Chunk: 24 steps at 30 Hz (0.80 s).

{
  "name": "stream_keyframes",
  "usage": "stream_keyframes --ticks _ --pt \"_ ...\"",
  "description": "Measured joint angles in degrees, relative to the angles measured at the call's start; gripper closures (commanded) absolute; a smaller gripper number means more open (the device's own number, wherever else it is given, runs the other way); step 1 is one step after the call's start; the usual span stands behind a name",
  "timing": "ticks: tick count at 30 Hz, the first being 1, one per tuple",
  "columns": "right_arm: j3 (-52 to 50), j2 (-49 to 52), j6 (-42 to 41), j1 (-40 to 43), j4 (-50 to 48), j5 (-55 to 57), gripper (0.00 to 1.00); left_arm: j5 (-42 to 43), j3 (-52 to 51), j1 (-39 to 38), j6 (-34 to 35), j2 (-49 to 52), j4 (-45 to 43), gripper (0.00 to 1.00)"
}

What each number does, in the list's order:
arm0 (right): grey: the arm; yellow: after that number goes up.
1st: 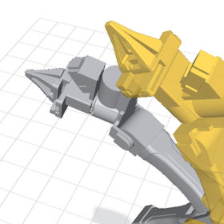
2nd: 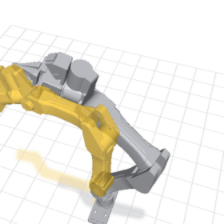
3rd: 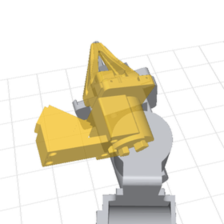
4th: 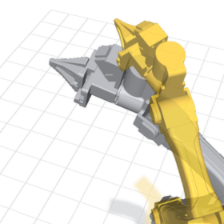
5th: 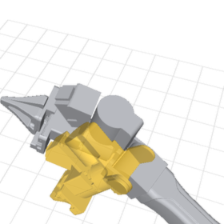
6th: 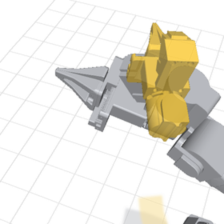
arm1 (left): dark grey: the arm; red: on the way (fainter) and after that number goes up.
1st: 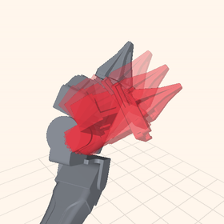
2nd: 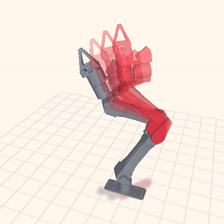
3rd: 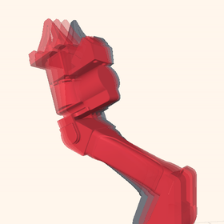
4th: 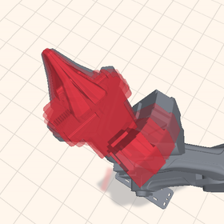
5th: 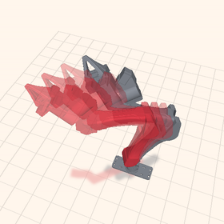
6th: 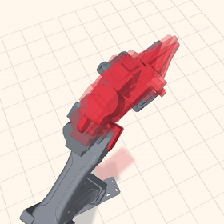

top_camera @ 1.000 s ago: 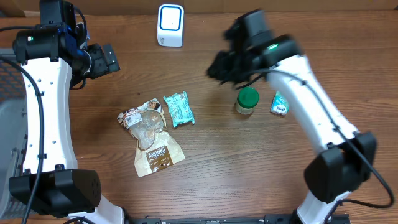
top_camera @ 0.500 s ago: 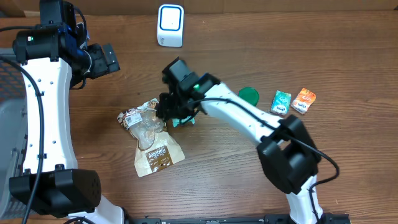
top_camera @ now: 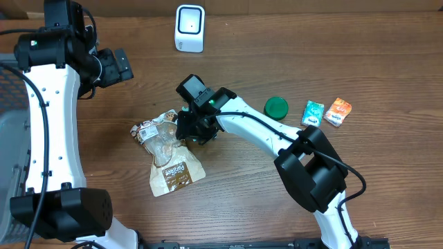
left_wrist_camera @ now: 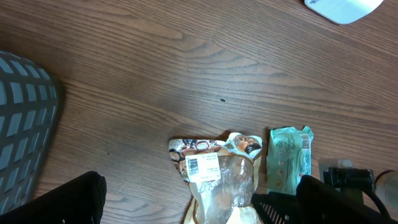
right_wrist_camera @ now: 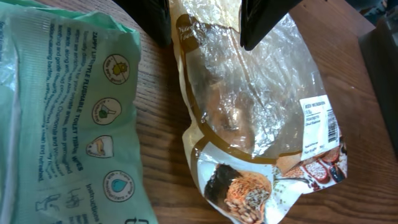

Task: Scan the item barcode
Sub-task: 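Reach the right gripper to the green wipes pack and grasp it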

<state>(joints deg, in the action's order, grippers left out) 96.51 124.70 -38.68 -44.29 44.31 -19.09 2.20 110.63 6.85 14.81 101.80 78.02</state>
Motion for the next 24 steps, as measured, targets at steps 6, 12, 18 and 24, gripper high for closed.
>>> stream_keyframes --ticks 6,12,18,24 --pt "-0.11 1.11 -0.11 0.02 0.7 0.68 0.67 0.0 0.0 0.0 0.0 0.0 0.0 0.0" --pt "-0.31 1.62 -0.07 0.98 4.87 2.89 0.68 0.0 0.0 0.0 0.02 0.0 0.0 0.0" --pt "-0.31 1.62 2.69 4.55 8.85 4.37 0.64 0.0 0.0 0.0 0.0 0.0 0.0 0.0" --pt "-0.31 1.62 6.03 7.65 10.67 4.33 0.61 0.0 0.0 0.0 0.0 -0.02 0.0 0.0"
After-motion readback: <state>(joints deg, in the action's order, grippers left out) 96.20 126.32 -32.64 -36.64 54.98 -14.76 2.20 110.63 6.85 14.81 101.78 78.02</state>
